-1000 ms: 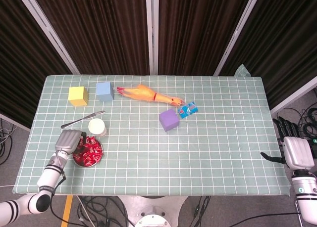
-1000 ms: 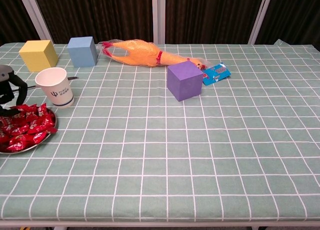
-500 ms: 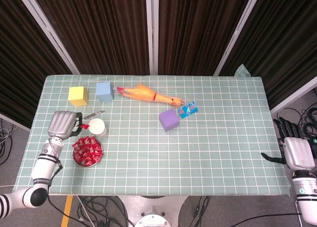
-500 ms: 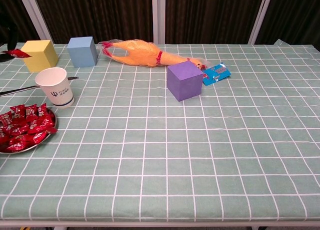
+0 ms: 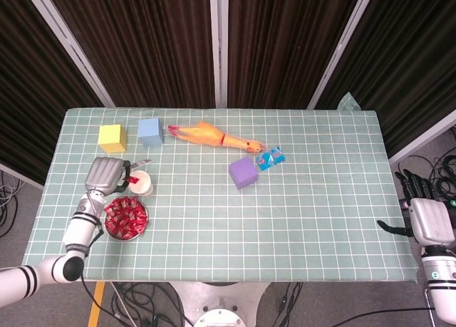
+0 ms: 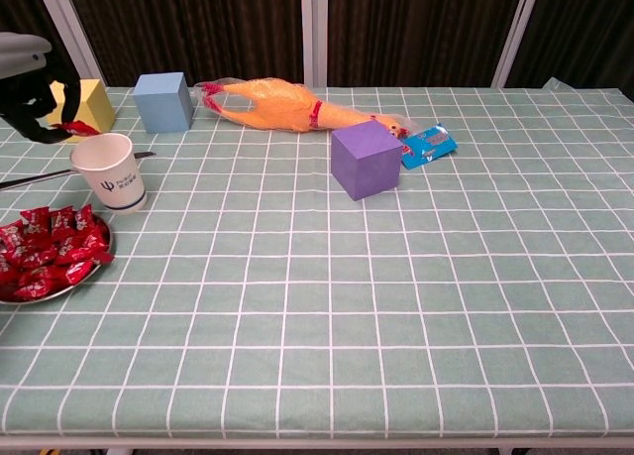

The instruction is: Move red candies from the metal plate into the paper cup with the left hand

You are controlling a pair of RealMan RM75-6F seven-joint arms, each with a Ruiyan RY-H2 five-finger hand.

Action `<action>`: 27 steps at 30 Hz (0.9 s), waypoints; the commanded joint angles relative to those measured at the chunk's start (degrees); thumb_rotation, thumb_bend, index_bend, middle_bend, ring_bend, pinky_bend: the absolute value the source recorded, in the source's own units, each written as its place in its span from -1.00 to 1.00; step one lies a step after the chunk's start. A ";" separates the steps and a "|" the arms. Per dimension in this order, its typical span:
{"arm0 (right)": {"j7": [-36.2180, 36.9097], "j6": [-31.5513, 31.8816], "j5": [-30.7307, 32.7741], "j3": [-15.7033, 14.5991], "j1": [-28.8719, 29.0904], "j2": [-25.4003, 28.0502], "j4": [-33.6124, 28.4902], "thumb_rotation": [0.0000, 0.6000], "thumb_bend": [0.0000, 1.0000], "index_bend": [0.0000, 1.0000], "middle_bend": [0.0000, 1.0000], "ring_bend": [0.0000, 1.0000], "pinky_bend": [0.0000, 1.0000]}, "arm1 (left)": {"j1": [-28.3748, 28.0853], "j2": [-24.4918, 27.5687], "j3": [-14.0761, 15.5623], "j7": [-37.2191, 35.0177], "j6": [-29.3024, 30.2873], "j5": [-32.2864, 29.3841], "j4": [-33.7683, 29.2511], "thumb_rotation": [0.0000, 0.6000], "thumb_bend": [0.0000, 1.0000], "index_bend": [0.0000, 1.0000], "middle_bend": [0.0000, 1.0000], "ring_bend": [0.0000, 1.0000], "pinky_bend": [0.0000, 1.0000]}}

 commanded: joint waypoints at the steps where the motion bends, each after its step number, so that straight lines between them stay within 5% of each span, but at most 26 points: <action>1: -0.07 -0.11 0.09 0.09 0.11 -0.01 -0.02 0.66 -1.00 -1.00 -1.00 -1.00 -1.00 | -0.46 -0.59 -0.08 -0.88 -0.49 -0.03 0.73 1.00 -0.28 0.30 1.00 1.00 1.00; 6: -0.20 -0.25 0.30 0.36 0.32 0.09 -0.19 0.66 -1.00 -1.00 -1.00 -1.00 -1.00 | -0.78 -0.59 0.16 -2.51 -1.04 1.05 1.20 1.00 -0.46 0.10 1.00 1.00 1.00; 16: -0.17 -0.04 0.21 0.36 0.20 0.39 -0.56 0.66 -1.00 -1.00 -1.00 -1.00 -1.00 | 0.43 2.39 0.72 -3.24 1.54 2.23 -2.72 1.00 -0.52 0.08 1.00 1.00 1.00; 27: 0.28 -0.12 -0.68 0.15 0.40 0.24 -0.77 0.66 -1.00 -1.00 -1.00 -1.00 -1.00 | 9.58 9.73 8.44 -5.29 7.14 4.38 -14.41 1.00 -0.33 -0.02 1.00 1.00 1.00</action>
